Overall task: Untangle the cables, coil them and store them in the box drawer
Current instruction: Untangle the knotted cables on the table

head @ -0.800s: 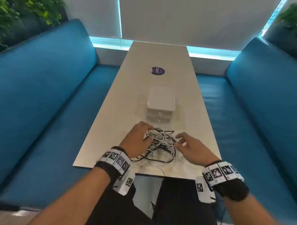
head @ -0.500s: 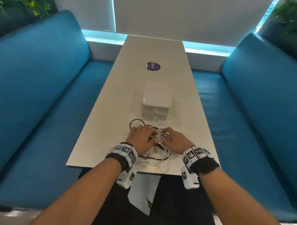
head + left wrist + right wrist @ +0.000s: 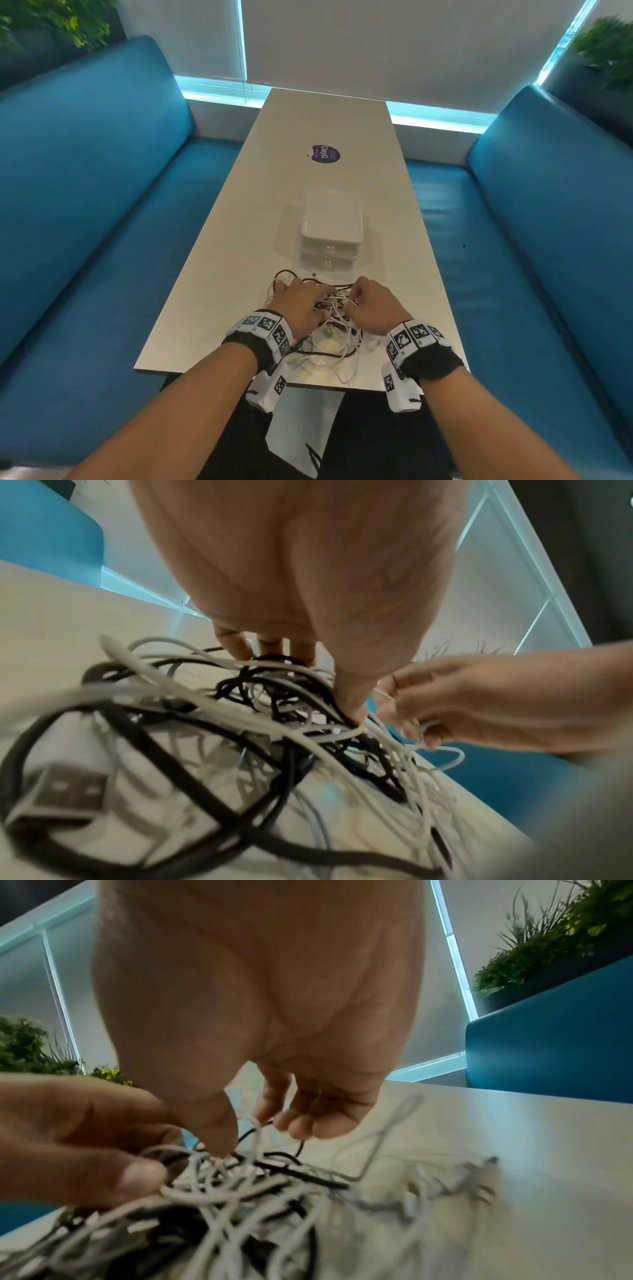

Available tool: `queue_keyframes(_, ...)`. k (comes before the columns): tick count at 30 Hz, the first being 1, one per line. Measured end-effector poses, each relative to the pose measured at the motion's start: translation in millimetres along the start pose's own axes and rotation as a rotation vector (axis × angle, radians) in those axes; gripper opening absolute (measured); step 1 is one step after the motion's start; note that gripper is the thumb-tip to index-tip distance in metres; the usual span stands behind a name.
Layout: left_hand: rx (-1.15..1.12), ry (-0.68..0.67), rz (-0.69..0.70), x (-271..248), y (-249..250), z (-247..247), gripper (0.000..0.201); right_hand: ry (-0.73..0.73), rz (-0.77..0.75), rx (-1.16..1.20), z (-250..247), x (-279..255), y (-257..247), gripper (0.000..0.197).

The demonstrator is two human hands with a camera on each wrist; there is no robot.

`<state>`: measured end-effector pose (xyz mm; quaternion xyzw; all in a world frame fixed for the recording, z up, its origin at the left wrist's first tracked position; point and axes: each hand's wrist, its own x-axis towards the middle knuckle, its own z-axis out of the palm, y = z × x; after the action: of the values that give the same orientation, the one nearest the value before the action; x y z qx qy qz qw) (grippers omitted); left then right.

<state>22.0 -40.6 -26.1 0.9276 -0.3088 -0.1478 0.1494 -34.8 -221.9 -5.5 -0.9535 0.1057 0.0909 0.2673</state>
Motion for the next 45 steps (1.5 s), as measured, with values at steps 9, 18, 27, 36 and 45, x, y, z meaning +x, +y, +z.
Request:
queue_keyframes(9, 0.009, 0.113, 0.057, -5, 10, 7, 0.033, 0.01, -0.176, 0.097, -3, 19, -27, 0.038)
queue_keyframes(18, -0.169, 0.086, 0.0, 2, 4, -2, 0.026, -0.094, -0.169, -0.068, 7, 27, -15, 0.032)
queue_keyframes(27, -0.142, 0.092, -0.061, 7, -6, 7, 0.021, -0.016, -0.128, -0.071, 17, 29, -19, 0.022)
queue_keyframes(36, -0.271, 0.086, -0.111, 6, -10, 14, 0.058, -0.062, -0.11, -0.151, 18, 37, -29, 0.026)
queue_keyframes(45, -0.22, 0.059, -0.135, 11, -14, 11, 0.093, 0.016, -0.143, -0.092, 20, 37, -29, 0.011)
